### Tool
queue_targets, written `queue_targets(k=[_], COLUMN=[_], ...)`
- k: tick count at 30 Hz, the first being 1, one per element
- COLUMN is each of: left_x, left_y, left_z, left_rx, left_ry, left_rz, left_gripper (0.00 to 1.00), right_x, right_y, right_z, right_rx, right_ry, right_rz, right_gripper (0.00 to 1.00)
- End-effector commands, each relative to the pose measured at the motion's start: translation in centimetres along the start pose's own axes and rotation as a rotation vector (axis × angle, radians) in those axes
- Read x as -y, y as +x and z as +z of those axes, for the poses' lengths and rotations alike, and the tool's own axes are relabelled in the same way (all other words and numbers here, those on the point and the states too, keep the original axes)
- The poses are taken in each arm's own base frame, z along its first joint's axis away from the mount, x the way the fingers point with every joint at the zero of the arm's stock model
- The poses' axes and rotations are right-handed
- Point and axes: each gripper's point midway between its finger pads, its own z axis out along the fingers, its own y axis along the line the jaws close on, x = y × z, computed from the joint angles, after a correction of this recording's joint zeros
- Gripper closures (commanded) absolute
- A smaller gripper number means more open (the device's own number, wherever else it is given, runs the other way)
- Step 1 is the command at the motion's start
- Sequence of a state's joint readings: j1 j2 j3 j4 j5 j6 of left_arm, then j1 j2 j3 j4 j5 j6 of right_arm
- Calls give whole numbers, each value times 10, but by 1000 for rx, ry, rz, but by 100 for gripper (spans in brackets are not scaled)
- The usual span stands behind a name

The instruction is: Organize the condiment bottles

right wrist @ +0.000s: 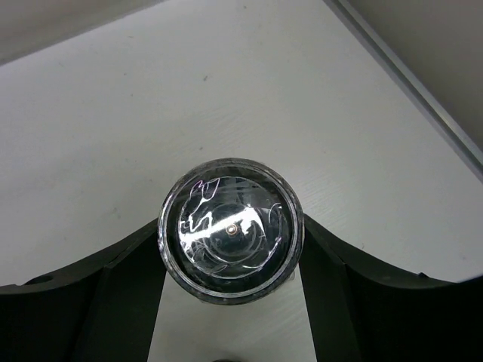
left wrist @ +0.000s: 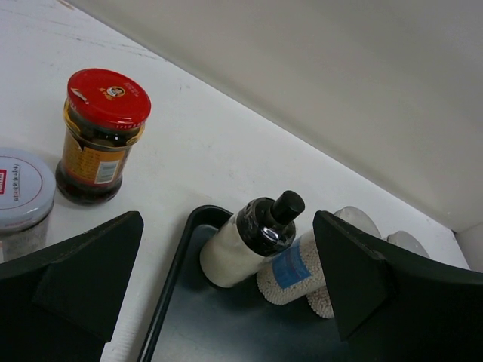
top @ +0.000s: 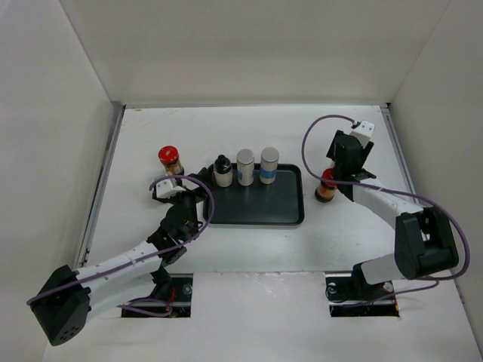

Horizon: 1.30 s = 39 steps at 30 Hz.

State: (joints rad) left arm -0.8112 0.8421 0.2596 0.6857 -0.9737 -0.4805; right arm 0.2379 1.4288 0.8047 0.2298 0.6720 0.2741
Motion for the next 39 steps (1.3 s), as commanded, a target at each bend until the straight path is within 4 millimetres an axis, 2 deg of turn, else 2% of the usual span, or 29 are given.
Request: queue_targets(k=[1,4,7,9,12,17,20,24,32,39], left_x=[10,11,7,5,4,4,0,2,1,0], left_y=[0,4,5,6,4,-2,-3,7,12,-7], left_z=[2,3,8,11,12,9,12,18,27,26], left_rx=[8,0,6,8,16,20,28,-9,-39,-3], left_ry=[43,42,9,-14,-37,-32,-43,-46,-82,-75], left_rz=[-43,-31,-13,-2,0,-12,-14,42,120,72], left_gripper=[0,0,0,0,0,0,0,0,0,0], right_x=[-19,-42,-74,-95,-116,-142,-152,-162,-171,-170], right_y=[-101,-121,-119,-110,-93,-61,-42,-17,11,34], right_z=[-25,-48,-71,-83,-97,-105,-105,-99,-94,-99], right_rx=[274,321,314,295,261,189,147,93,42,1], right_ry=[-68,-159,-270,-337,-399,-481,-508,-529,-537,-515], right_rz=[136,144,142,131,142,137,146,132,119,80], right_gripper=[37,37,37,36,36,37,37,37,35,22])
